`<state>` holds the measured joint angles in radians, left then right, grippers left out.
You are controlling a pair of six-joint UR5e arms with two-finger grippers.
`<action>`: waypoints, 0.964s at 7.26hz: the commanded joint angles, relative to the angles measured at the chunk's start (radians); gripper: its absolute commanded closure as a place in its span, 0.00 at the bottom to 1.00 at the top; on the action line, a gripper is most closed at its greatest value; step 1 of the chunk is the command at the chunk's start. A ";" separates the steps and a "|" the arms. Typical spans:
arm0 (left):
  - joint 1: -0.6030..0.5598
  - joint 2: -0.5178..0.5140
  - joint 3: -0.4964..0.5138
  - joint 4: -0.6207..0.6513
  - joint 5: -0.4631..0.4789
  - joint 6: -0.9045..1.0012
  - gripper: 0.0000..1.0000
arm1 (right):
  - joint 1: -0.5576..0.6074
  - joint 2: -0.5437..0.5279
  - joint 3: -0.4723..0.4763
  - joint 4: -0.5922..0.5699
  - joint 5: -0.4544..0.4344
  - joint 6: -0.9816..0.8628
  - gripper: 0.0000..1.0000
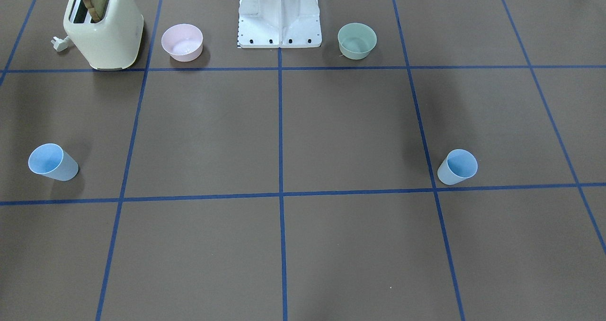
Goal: Stack blue cups with both arms
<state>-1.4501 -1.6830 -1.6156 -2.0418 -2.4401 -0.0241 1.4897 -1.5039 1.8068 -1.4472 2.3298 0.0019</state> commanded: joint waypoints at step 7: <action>0.504 -0.079 0.051 -0.175 0.414 -0.746 0.19 | -0.075 -0.007 -0.021 0.036 -0.009 0.035 0.00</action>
<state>-0.9649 -1.7462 -1.5937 -2.1968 -2.0478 -0.7614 1.4146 -1.5118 1.7895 -1.4113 2.3196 0.0375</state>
